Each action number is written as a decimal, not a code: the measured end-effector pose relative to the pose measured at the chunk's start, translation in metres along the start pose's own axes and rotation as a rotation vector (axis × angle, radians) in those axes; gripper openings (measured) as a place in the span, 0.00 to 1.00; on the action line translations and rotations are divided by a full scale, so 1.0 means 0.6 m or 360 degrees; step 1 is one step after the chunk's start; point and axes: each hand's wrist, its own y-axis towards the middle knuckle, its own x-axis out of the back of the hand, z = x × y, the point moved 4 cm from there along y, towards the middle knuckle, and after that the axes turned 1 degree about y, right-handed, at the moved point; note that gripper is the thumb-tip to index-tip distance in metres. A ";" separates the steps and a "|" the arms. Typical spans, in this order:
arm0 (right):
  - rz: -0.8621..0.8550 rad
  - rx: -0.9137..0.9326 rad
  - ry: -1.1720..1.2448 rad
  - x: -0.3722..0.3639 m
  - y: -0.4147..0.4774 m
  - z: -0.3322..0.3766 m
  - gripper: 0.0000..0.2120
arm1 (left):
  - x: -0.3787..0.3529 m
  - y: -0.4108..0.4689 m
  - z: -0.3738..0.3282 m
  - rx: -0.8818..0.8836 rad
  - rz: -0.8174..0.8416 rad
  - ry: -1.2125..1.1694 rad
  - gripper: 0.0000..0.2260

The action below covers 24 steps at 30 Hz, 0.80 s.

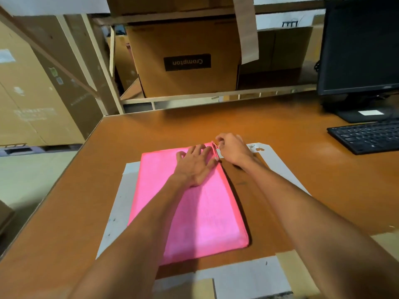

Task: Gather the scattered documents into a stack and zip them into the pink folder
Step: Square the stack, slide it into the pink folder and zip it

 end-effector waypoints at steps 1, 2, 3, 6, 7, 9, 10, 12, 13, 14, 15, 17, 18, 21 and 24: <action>0.0009 -0.0019 -0.0033 -0.007 0.016 0.000 0.15 | -0.007 0.013 0.008 -0.0001 0.0012 -0.0028 0.27; 0.0016 -0.0035 -0.0079 -0.014 0.031 0.001 0.14 | -0.014 0.026 0.015 0.0000 0.0042 -0.0041 0.28; 0.0029 -0.0050 -0.0128 -0.020 0.042 0.002 0.13 | -0.019 0.038 0.021 0.0004 0.0095 -0.0044 0.30; 0.0073 -0.0171 -0.0225 -0.024 0.061 0.004 0.11 | -0.026 0.052 0.024 0.0012 0.0223 -0.0031 0.32; 0.0106 -0.0232 -0.0229 -0.022 0.067 0.004 0.10 | -0.023 0.050 0.021 0.0013 0.0243 -0.0029 0.32; 0.0215 -0.0332 -0.0238 -0.015 0.078 0.005 0.09 | -0.019 0.049 0.018 0.0030 0.0287 -0.0048 0.31; 0.0278 -0.0363 -0.0258 -0.011 0.083 0.008 0.11 | -0.018 0.048 0.017 0.0045 0.0306 -0.0052 0.31; 0.0398 -0.0371 -0.0294 -0.001 0.090 0.020 0.12 | -0.015 0.046 0.015 0.0061 0.0360 -0.0034 0.30; 0.0441 -0.0360 -0.0312 0.003 0.092 0.026 0.12 | -0.014 0.047 0.015 0.0066 0.0384 -0.0039 0.30; 0.0477 -0.0346 -0.0342 0.007 0.093 0.033 0.11 | -0.014 0.046 0.016 0.0072 0.0411 -0.0046 0.29; 0.0501 -0.0317 -0.0386 0.012 0.092 0.041 0.12 | -0.013 0.046 0.016 0.0075 0.0423 -0.0048 0.29; 0.0492 -0.0263 -0.0426 0.022 0.092 0.051 0.10 | -0.007 0.047 0.014 0.0073 0.0452 -0.0071 0.29; 0.0497 -0.0219 -0.0473 0.024 0.090 0.055 0.08 | -0.003 0.048 0.013 0.0073 0.0464 -0.0082 0.29; 0.0509 -0.0016 -0.0690 0.039 0.073 0.074 0.12 | 0.000 0.049 0.015 0.0086 0.0517 -0.0086 0.30; 0.0484 0.0136 -0.0734 0.043 0.044 0.071 0.14 | 0.003 0.048 0.015 0.0087 0.0589 -0.0069 0.30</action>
